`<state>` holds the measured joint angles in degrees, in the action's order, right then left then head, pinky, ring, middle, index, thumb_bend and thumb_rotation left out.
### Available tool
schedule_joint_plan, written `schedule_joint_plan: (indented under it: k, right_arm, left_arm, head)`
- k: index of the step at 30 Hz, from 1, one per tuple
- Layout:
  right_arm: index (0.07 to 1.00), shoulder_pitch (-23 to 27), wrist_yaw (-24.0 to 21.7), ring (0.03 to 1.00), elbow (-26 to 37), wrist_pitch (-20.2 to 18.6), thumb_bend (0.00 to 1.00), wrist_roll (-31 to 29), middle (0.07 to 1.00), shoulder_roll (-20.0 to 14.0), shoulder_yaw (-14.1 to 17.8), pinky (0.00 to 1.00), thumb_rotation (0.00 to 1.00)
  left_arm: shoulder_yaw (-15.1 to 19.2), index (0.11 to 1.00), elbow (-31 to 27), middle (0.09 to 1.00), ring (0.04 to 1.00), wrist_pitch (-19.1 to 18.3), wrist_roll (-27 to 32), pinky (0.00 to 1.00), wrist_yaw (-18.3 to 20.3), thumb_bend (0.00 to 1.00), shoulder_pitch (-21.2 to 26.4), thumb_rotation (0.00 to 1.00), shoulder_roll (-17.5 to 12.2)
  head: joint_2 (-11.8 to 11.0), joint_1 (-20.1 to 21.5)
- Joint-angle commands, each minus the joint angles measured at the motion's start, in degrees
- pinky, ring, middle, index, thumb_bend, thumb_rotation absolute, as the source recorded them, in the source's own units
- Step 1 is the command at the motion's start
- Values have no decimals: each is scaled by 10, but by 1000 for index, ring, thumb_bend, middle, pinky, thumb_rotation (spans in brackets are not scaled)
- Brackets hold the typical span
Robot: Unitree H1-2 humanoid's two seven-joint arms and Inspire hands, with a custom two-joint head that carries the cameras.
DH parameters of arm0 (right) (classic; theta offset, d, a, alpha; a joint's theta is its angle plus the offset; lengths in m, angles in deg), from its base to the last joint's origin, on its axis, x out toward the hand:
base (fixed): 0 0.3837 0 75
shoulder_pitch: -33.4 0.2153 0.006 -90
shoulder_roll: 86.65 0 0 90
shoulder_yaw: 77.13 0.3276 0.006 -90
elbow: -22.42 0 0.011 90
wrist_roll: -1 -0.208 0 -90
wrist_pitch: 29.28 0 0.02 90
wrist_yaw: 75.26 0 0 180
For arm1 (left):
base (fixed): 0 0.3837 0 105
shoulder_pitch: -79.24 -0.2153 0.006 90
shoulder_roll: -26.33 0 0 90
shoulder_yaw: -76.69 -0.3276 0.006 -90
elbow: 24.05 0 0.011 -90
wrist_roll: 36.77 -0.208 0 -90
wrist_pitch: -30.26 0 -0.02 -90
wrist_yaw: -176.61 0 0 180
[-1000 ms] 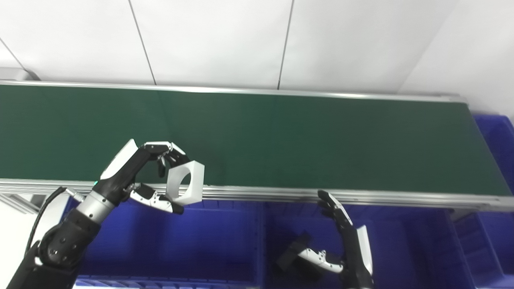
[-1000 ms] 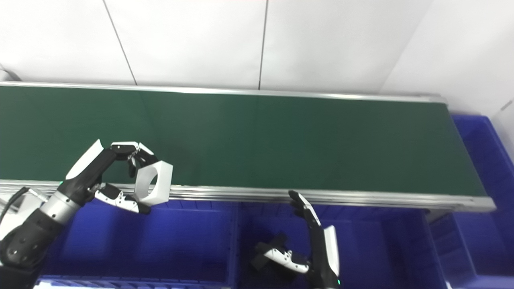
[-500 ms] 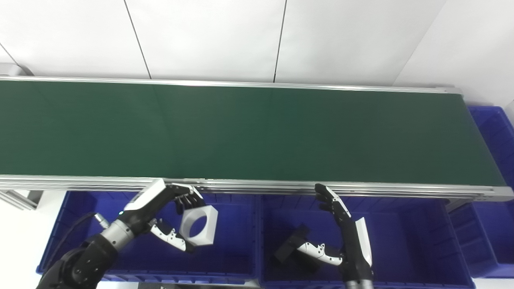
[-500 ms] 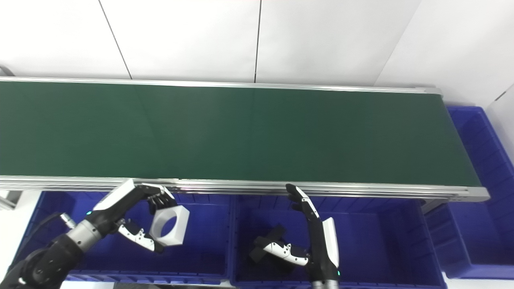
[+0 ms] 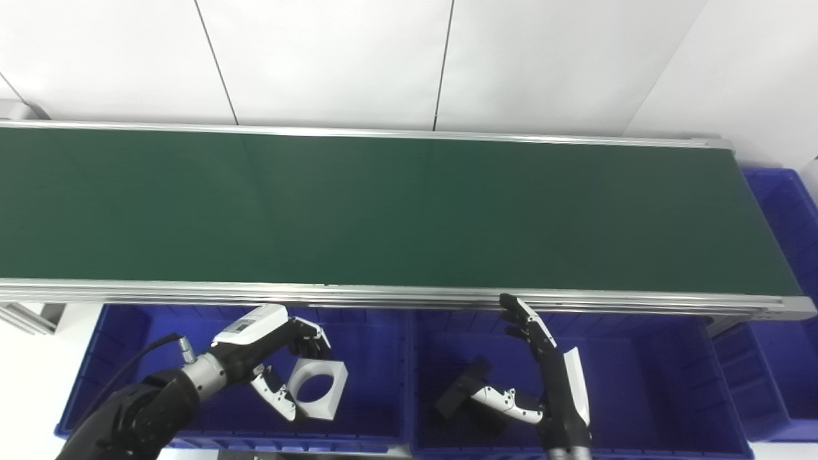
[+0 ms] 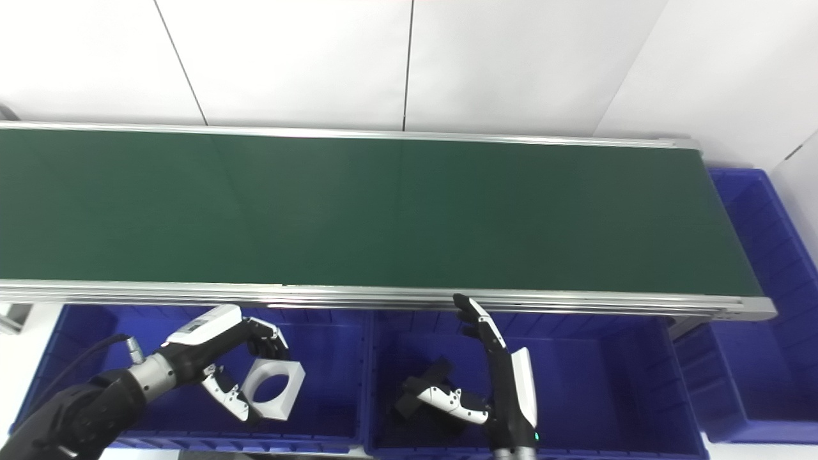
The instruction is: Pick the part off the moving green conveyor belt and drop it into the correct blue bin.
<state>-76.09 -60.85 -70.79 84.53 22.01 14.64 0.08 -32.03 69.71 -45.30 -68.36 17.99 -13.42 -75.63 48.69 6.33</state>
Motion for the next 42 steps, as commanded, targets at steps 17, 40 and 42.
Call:
schedule_joint_plan:
  k: [17, 40, 42]
  right_arm:
    - [847, -6, -9, 825, 29, 22, 869, -2, 855, 9, 6, 759, 394]
    - [871, -21, -36, 837, 29, 15, 874, -11, 883, 2, 2, 730, 378]
    - [873, -21, -42, 835, 29, 12, 880, -15, 885, 0, 2, 731, 370]
  left_arm:
    - [60, 799, -134, 800, 760, 8, 152, 676, 5, 940, -92, 564, -17]
    - [60, 995, 21, 1000, 985, 124, 259, 951, -96, 918, -119, 336, 197]
    - [64, 977, 24, 994, 975, 124, 278, 949, -93, 917, -120, 303, 200]
  head:
    - [3, 6]
    - [-38, 20]
    - [-38, 22]
